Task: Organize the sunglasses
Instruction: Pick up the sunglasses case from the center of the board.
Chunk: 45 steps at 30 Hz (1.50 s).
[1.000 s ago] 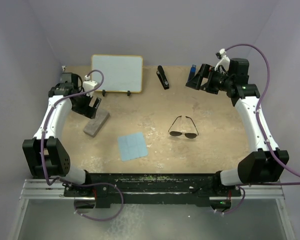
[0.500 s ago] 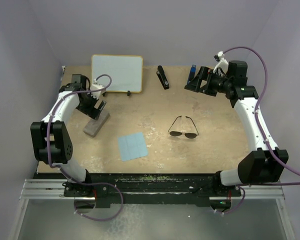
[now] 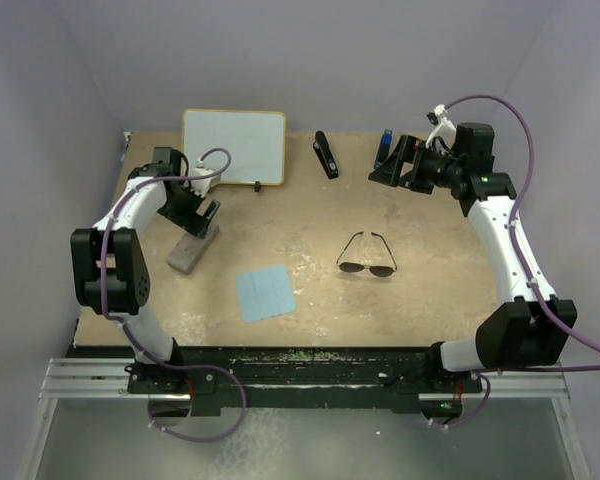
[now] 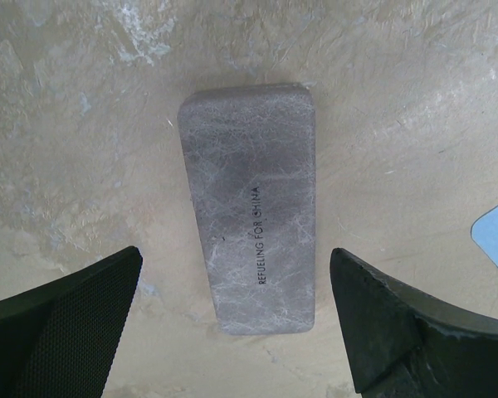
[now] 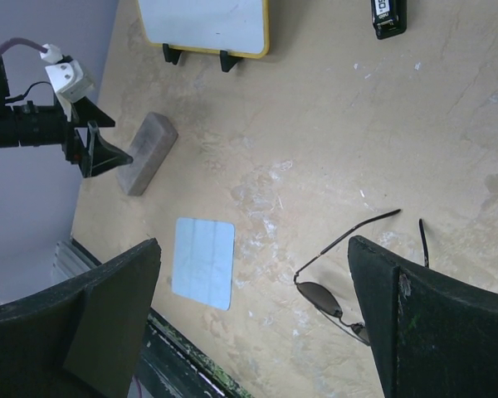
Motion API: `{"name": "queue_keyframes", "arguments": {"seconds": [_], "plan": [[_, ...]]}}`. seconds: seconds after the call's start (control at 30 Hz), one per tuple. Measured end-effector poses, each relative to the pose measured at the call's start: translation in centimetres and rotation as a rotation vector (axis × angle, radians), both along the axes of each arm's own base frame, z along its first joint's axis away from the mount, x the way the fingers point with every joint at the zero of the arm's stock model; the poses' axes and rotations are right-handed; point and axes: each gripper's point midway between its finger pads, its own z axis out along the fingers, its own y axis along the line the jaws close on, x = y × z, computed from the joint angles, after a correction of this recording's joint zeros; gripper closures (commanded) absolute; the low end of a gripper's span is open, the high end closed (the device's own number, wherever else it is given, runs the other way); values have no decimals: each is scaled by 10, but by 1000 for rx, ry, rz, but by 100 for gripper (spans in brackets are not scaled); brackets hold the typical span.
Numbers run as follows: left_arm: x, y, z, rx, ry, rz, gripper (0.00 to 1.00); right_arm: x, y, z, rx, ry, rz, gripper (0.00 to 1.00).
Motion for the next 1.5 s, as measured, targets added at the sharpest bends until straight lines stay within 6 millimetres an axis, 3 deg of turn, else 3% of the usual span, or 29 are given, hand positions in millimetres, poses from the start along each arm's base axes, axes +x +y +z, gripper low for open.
{"name": "queue_keyframes", "arguments": {"seconds": [0.8,1.17,1.27,1.5], "plan": [[16,-9,-27,31,-3,-29,2,-1,0,-3,-2,6,3,0],[11,-10,-45,27,36,-54,4,-1,0,-3,-2,6,3,1],[11,-12,-45,17,36,-59,19,-1,0,-3,-2,6,3,1],[10,-18,-44,-21,53,-73,71,-1,0,-3,-2,6,3,2]]}}
